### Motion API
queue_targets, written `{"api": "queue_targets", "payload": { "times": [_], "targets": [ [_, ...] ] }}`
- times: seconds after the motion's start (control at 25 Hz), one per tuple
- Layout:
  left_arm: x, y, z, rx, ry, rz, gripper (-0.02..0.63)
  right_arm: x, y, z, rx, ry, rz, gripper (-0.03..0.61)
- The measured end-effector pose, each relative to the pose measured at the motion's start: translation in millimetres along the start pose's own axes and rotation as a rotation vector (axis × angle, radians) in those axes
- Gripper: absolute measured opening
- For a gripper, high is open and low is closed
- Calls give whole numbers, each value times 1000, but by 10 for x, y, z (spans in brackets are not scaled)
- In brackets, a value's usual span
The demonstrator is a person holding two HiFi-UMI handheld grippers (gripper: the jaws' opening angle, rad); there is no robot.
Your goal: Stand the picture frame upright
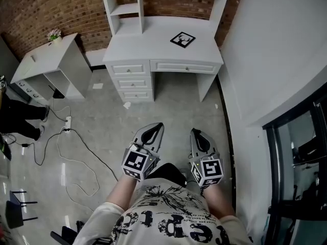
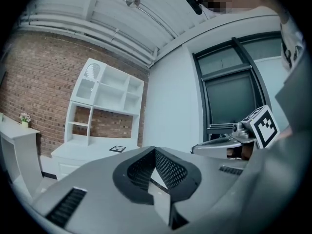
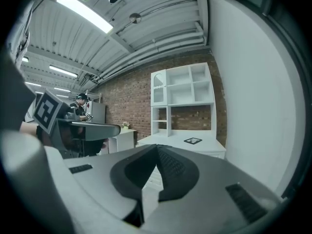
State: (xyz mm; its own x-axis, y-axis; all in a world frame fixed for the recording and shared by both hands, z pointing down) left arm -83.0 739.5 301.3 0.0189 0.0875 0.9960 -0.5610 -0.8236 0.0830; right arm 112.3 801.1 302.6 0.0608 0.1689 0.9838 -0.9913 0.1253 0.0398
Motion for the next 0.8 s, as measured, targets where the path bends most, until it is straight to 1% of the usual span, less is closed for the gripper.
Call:
{"api": "queue_targets", "payload": {
  "times": [0.16, 0.28, 0.4, 0.48, 0.64, 0.8],
  "targets": [
    [22, 52, 7, -15, 5, -21, 6, 23, -13, 70, -12, 25, -2, 6],
    [27, 125, 28, -8, -10, -37, 6, 33, -22, 159, -20, 26, -2, 6],
    [53, 249, 42, -12, -21, -52, 6, 62, -30, 310, -24, 37, 1, 6],
    [88, 369, 79, -19, -8, -64, 6, 77, -54, 450, -19, 40, 12, 6],
    [126, 738, 212, -30, 13, -79, 6, 65, -85, 833, 6, 35, -9, 6],
    [148, 1306, 413, -59, 25, -105, 6, 46, -66, 1397, 2, 58, -18, 6]
  ]
}}
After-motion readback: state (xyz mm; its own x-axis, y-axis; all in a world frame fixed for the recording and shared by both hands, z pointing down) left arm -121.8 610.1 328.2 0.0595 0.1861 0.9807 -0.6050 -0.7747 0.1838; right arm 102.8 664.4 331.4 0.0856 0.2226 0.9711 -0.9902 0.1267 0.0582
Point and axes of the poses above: the fingertips, and each gripper's own axes: z forward along the fingers, y to its left, x out of its underside, the point moved 9 cm from there along -z, backward along the fingers, and after that the axes turned 7 degrees about x, right-handed, at the moved point
